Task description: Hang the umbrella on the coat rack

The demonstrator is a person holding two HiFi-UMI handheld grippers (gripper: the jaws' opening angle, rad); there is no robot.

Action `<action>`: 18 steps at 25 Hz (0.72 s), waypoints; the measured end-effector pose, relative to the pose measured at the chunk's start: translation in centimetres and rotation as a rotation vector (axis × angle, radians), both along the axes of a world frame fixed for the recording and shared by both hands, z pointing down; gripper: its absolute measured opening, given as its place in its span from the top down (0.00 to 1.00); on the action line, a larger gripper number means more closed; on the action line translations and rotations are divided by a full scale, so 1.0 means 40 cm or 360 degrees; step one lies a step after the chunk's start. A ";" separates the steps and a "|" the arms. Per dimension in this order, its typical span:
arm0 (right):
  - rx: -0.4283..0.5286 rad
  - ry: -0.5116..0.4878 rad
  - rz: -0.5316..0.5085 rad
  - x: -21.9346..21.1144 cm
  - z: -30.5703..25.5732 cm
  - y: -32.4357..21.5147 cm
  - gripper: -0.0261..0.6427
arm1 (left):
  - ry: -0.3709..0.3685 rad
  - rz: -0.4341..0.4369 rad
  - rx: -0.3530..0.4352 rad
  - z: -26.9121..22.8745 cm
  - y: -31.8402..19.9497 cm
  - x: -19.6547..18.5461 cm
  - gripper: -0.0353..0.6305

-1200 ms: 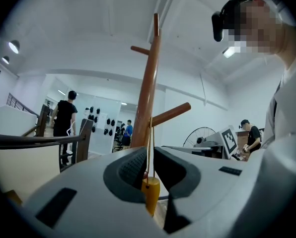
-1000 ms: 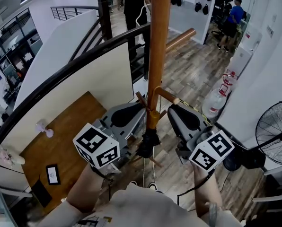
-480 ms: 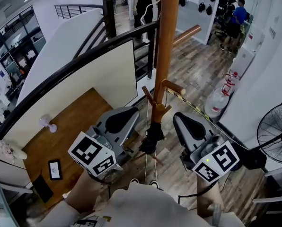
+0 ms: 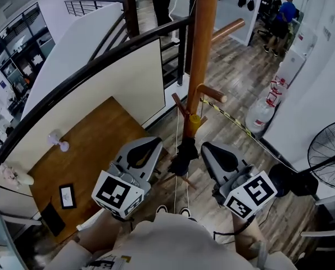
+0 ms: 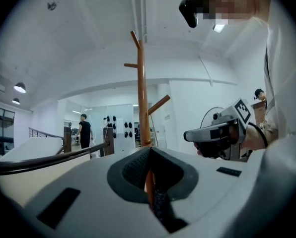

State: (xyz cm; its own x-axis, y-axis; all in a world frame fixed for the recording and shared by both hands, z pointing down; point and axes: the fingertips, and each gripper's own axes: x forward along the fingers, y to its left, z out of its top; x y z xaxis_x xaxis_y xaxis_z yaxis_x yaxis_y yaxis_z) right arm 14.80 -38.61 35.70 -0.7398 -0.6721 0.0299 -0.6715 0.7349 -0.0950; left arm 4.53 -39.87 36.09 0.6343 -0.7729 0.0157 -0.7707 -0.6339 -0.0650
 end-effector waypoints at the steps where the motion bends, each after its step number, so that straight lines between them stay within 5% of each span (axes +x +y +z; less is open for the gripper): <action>1: 0.0014 0.0035 0.0020 -0.003 0.010 0.002 0.95 | -0.0033 -0.0026 0.0002 0.014 0.002 -0.004 0.94; 10: -0.0026 0.0138 0.0102 0.001 0.107 0.017 0.96 | -0.0151 -0.0074 -0.0113 0.136 0.014 -0.013 0.94; 18: -0.0056 0.0146 0.0109 0.003 0.120 0.009 0.96 | -0.0130 -0.0084 -0.0144 0.135 -0.008 -0.017 0.94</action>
